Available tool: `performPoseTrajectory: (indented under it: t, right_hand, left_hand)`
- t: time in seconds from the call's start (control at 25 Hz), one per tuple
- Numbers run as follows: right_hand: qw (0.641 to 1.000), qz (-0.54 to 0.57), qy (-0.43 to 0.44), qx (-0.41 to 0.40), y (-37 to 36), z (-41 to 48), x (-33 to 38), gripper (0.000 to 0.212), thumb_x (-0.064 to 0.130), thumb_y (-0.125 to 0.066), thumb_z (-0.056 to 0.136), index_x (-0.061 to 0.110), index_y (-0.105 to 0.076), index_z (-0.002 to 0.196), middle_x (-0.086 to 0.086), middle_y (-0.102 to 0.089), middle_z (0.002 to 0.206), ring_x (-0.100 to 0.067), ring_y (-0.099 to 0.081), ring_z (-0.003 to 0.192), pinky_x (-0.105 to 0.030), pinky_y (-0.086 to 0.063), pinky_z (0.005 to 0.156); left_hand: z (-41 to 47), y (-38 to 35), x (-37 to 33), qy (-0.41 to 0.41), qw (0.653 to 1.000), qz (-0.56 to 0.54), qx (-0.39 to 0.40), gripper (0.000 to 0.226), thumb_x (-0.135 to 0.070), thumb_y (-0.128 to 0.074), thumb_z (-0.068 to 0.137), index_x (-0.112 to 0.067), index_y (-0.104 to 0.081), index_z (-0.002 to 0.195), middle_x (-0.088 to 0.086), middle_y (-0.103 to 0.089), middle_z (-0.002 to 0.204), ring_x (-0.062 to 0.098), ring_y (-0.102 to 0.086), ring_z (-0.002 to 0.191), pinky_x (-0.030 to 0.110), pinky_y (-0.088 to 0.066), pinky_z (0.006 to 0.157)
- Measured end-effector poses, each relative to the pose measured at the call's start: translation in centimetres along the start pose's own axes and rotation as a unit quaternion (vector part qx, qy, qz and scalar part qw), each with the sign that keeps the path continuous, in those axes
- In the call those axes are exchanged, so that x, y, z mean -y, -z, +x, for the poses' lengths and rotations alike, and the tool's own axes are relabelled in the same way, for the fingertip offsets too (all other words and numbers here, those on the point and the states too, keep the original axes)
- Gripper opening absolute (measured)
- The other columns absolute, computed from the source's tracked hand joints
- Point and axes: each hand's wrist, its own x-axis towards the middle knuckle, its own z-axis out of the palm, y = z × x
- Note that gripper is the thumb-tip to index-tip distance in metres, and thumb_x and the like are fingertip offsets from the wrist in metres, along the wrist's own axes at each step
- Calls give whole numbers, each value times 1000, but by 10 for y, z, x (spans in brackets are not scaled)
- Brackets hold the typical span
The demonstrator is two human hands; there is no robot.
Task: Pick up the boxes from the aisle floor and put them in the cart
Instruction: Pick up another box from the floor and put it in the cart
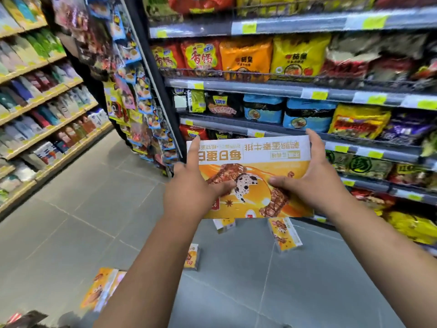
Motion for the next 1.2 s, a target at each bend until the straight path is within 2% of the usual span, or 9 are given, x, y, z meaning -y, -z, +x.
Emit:
performPoseTrajectory:
  t: [0.16,0.48,0.56,0.72,0.88,1.04,1.2]
  right_hand:
    - [994,-18,-56,-93,50,-31,-26,125,40,-89,59,40,-3,150,2,-35,152,-23,-40,134,-38,-38,107]
    - [952,-28,-165,-257,167,-111,-98,125,42,-90,57,43,-5,148,2,-44,144,-23,-48,124,-43,-45,100]
    - [939,-24,-183,-291,202,-131,-121,125,39,-91,57,44,-6,148,4,-44,143,-20,-48,123,-40,-44,100]
    - [920,-43,-215,-325,270,-169,-169,120,40,-90,58,52,-8,145,2,-44,142,-21,-46,124,-44,-44,100]
    - [902,-62,-248,-349,349,-215,-222,110,43,-88,61,50,-17,144,0,-45,140,-24,-45,123,-42,-45,98]
    - [879,-72,-280,-380,426,-251,-262,106,44,-87,63,52,-17,142,-3,-47,136,-23,-48,113,-40,-45,90]
    - [851,-75,-311,-416,497,-273,-304,107,42,-87,63,51,-17,142,-2,-47,137,-26,-47,118,-42,-46,91]
  left_hand:
    - [2,-26,-49,-100,993,3,60,118,-71,-74,63,-49,5,149,13,-43,139,34,-55,116,44,-49,86]
    - [-37,-109,-183,-265,950,-11,168,121,-73,-73,61,-49,6,149,13,-44,139,36,-56,116,43,-49,85]
    - [-59,-133,-222,-296,937,-9,186,121,-73,-73,61,-47,5,150,13,-44,138,35,-56,115,42,-49,85]
    - [-103,-182,-298,-344,915,-7,212,119,-73,-73,61,-48,3,149,12,-46,137,35,-56,115,42,-49,85]
    - [-165,-234,-380,-383,892,-5,240,119,-74,-72,61,-48,2,150,13,-48,135,34,-57,114,39,-48,83]
    - [-215,-277,-459,-415,868,-13,271,119,-74,-72,62,-48,4,150,13,-48,135,33,-57,113,36,-43,80]
    - [-252,-325,-542,-458,840,-18,292,119,-75,-72,61,-49,3,149,12,-47,137,33,-56,115,35,-42,79]
